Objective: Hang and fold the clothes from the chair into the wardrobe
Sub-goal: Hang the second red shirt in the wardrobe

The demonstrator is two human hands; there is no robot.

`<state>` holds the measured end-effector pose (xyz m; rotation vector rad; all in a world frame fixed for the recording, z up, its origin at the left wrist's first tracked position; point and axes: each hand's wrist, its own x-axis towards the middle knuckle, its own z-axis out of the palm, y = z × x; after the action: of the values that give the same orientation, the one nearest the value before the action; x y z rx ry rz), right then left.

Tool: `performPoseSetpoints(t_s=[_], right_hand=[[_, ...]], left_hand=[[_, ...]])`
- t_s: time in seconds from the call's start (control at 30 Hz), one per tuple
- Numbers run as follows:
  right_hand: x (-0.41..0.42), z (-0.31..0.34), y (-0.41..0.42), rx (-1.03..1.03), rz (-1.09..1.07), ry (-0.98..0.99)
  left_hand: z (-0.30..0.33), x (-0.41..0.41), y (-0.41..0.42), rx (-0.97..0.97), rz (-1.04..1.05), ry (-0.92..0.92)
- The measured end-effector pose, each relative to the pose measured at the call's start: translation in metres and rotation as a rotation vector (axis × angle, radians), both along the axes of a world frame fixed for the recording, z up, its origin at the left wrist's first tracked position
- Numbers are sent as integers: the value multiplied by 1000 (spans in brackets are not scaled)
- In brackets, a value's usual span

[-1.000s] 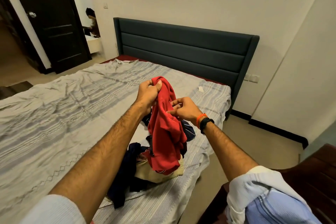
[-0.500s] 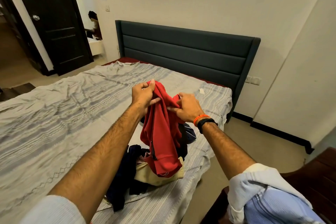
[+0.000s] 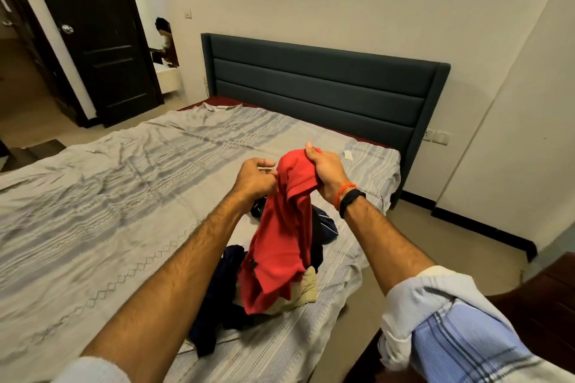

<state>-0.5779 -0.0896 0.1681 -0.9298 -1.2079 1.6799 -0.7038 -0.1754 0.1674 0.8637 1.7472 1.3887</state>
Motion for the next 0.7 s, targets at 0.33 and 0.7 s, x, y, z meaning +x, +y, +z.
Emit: performPoseSetpoints(t_s=[0.33,0.7], right_hand=[[-17,34,-13,-190,174,537],[0,-14,6,253,110,-256]], left_hand=[[-23,12,-19,10,69,519],[32,-25,8,252,146,467]])
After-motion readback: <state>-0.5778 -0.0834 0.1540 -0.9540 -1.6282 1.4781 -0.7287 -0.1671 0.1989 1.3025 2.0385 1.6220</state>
